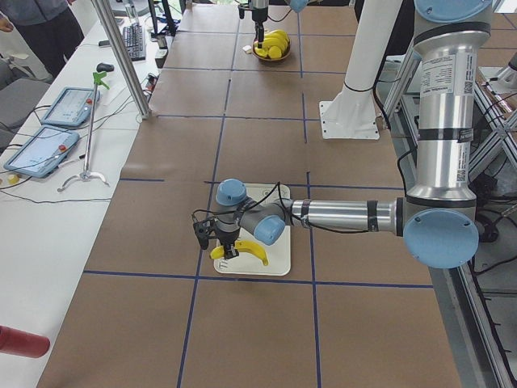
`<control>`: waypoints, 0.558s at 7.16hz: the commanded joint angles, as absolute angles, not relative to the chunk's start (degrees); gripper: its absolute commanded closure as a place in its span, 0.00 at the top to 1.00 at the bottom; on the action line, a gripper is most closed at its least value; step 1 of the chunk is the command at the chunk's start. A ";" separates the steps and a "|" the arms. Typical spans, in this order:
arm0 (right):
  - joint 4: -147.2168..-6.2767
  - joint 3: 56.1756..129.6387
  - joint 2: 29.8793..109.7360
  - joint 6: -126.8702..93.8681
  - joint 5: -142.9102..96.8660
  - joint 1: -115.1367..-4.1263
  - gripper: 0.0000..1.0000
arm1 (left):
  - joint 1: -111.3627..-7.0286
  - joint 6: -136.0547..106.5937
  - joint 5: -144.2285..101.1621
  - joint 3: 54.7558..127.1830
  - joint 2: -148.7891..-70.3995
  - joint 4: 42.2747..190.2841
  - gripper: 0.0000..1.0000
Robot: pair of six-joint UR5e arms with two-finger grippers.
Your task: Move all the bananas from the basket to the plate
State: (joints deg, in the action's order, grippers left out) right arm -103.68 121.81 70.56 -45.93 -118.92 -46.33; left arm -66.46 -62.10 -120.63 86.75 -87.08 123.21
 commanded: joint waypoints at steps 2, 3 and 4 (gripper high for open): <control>-103.54 121.99 70.66 -45.79 -118.92 -46.41 1.00 | -66.36 -62.05 -122.51 83.85 -87.01 127.61 0.47; -103.62 121.99 70.84 -45.79 -118.92 -46.41 1.00 | -66.18 -62.05 -122.61 83.76 -87.01 127.79 0.53; -103.54 122.08 70.84 -45.79 -118.92 -46.41 1.00 | -66.18 -61.70 -122.87 83.93 -87.01 129.19 0.62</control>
